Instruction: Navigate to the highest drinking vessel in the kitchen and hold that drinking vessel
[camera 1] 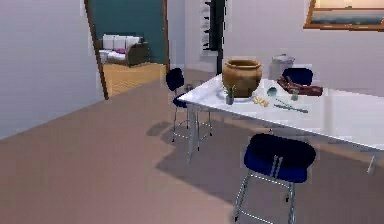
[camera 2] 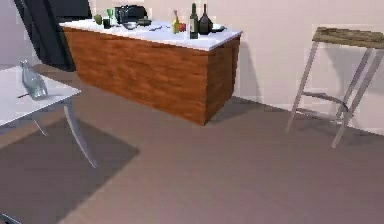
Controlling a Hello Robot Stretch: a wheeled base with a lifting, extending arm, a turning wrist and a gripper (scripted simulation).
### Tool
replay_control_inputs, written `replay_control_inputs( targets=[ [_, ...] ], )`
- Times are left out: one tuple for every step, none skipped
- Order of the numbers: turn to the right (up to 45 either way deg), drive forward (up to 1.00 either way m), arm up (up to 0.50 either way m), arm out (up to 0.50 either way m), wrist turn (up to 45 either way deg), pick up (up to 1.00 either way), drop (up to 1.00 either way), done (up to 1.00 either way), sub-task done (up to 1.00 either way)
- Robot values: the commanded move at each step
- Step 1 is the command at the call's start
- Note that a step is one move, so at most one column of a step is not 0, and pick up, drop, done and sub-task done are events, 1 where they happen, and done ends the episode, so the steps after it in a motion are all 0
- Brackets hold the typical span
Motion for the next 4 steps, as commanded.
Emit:
replay_control_inputs(
  targets=[
    [0.0,1.00,0.00,0.00,0.0,0.00,0.00,0.00,0.00],
    [-12.0,0.00,0.00,0.00,0.0,0.00,0.00,0.00,0.00],
    [0.0,0.25,0.00,0.00,0.0,0.00,0.00,0.00,0.00],
    [-45.0,0.00,0.00,0.00,0.0,0.00,0.00,0.00,0.00]
  ],
)
